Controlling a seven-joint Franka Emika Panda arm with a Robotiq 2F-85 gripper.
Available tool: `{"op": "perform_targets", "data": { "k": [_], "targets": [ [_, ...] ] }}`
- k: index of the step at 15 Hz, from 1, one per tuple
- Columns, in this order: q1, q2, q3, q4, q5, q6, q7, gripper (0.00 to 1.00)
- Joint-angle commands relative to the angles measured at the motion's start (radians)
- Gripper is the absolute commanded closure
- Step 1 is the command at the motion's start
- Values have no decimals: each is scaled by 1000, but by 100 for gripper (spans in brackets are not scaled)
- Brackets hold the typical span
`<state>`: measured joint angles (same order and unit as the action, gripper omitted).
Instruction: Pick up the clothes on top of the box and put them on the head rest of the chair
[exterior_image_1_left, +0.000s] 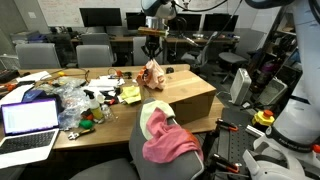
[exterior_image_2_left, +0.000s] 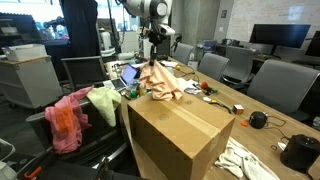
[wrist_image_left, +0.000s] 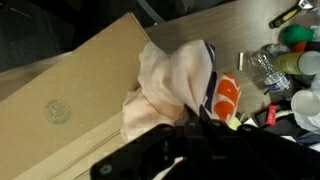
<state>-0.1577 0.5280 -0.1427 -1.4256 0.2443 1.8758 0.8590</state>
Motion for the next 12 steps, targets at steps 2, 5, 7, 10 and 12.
{"op": "perform_targets", "data": {
  "k": [2, 5, 7, 10, 12],
  "targets": [
    [12, -230, 0, -287, 35, 64, -45, 99],
    [6, -345, -4, -433, 73, 113, -76, 99],
    [4, -425, -7, -536, 98, 143, -108, 99],
    [6, -553, -14, -693, 114, 187, -165, 99],
    [1, -629, -19, -771, 123, 210, -180, 99]
  ]
}}
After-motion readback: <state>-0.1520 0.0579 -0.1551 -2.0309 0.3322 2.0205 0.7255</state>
